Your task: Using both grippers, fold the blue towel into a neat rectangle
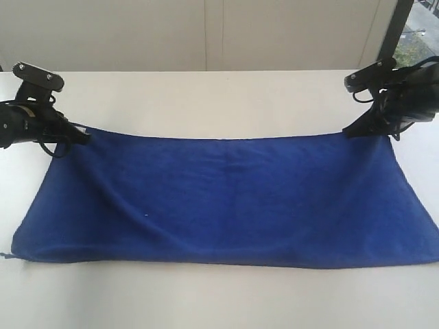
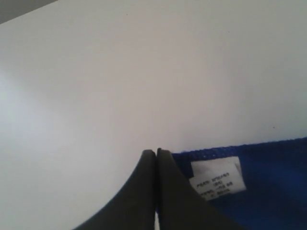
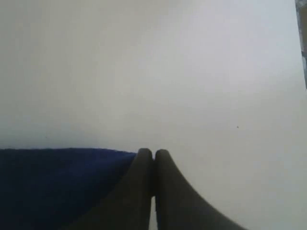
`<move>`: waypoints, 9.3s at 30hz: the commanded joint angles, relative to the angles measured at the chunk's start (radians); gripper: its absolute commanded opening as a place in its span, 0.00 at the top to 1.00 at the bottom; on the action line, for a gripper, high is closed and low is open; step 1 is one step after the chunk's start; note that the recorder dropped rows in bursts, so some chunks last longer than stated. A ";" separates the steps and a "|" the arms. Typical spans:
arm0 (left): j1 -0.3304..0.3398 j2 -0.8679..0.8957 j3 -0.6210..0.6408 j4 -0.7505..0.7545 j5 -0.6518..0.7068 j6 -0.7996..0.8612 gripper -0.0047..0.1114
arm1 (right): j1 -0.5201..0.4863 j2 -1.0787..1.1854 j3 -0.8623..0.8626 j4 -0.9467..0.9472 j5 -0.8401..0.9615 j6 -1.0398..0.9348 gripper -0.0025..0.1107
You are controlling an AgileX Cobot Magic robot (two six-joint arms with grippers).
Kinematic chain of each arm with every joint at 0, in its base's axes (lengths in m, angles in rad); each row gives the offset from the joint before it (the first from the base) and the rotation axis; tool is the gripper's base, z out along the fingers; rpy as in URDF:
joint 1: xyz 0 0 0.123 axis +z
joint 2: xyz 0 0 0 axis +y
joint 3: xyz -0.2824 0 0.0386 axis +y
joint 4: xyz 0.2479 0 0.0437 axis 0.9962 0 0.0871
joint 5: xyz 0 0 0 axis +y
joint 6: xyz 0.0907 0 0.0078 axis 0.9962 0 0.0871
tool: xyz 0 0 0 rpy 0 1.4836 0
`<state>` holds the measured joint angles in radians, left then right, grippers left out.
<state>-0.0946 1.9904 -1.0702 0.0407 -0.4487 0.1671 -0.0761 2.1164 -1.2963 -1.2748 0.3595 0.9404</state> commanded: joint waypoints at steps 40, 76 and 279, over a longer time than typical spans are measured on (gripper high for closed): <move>0.005 -0.109 -0.049 -0.014 0.239 -0.010 0.45 | -0.036 -0.133 -0.008 0.309 0.114 -0.072 0.59; 0.003 -0.348 0.257 -0.219 0.726 -0.081 0.96 | -0.032 -0.394 0.472 0.948 0.143 -0.600 0.98; 0.023 -0.517 0.226 -0.364 0.883 0.051 0.96 | -0.103 -0.464 0.552 1.169 0.027 -0.676 0.98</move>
<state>-0.0721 1.4691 -0.8887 -0.2778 0.4973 0.2125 -0.1785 1.6484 -0.7672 -0.1045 0.4466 0.2694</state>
